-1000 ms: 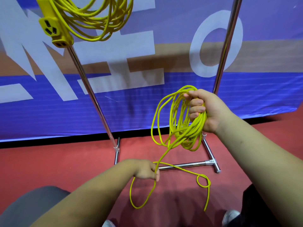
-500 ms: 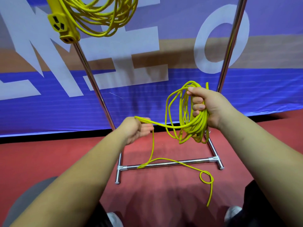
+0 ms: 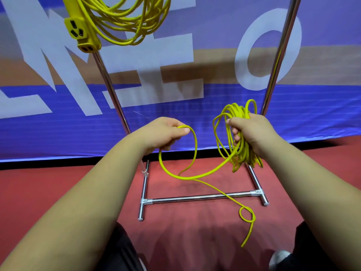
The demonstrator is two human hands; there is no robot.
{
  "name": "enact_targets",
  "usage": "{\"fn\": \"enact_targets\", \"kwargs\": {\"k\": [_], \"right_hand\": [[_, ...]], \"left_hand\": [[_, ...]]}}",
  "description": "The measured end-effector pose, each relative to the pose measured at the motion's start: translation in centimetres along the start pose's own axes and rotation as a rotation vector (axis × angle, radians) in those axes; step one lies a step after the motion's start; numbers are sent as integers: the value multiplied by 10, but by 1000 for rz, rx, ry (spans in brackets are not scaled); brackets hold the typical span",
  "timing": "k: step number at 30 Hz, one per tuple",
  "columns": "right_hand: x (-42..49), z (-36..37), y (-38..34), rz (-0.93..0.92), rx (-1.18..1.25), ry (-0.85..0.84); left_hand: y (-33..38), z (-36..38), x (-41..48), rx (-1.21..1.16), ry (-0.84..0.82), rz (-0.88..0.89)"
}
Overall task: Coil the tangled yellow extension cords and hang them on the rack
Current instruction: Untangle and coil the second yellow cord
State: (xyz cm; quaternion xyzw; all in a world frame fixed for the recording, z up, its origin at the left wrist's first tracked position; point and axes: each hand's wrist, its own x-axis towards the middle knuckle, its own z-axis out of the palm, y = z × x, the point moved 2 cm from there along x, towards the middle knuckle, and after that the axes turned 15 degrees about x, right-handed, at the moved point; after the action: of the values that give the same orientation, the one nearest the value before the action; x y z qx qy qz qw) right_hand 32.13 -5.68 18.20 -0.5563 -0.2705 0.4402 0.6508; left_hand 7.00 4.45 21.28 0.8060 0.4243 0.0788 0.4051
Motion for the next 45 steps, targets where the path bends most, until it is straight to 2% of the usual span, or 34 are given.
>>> {"fn": "enact_targets", "kwargs": {"k": [1, 3, 8, 10, 14, 19, 22, 25, 30, 32, 37, 41, 45], "right_hand": [[-1, 0, 2, 2, -14, -3], [-2, 1, 6, 6, -23, -23], [-4, 5, 13, 114, 8, -165], [-9, 10, 15, 192, 66, -229], [-20, 23, 15, 340, 184, -308], [-32, 36, 9, 443, 256, -365], [-32, 37, 11, 436, 210, -402], [-26, 35, 16, 396, 227, -367], [-21, 31, 13, 369, 331, -330], [-21, 31, 12, 376, 346, -337], [-23, 34, 12, 399, 397, -421], [-25, 36, 14, 386, 362, -468], [-25, 31, 15, 414, 317, -448]], "left_hand": [[0, 1, 0, 88, 22, 35], [4, 3, 0, 30, 45, 129], [15, 2, 6, -613, 73, 285], [15, 1, 10, -741, 85, 294], [-4, 2, 25, -777, 207, 175], [-38, 3, 39, -627, 314, -28], [-47, 11, 42, -430, 314, -166], [-47, 17, 41, -301, 289, -243], [-50, 28, 37, -96, 6, -220], [-50, 38, 39, -67, -50, -209], [-47, 62, 38, 25, -22, -140], [-58, 75, 42, 25, -63, -270], [-58, 73, 51, -34, 49, -196]]}}
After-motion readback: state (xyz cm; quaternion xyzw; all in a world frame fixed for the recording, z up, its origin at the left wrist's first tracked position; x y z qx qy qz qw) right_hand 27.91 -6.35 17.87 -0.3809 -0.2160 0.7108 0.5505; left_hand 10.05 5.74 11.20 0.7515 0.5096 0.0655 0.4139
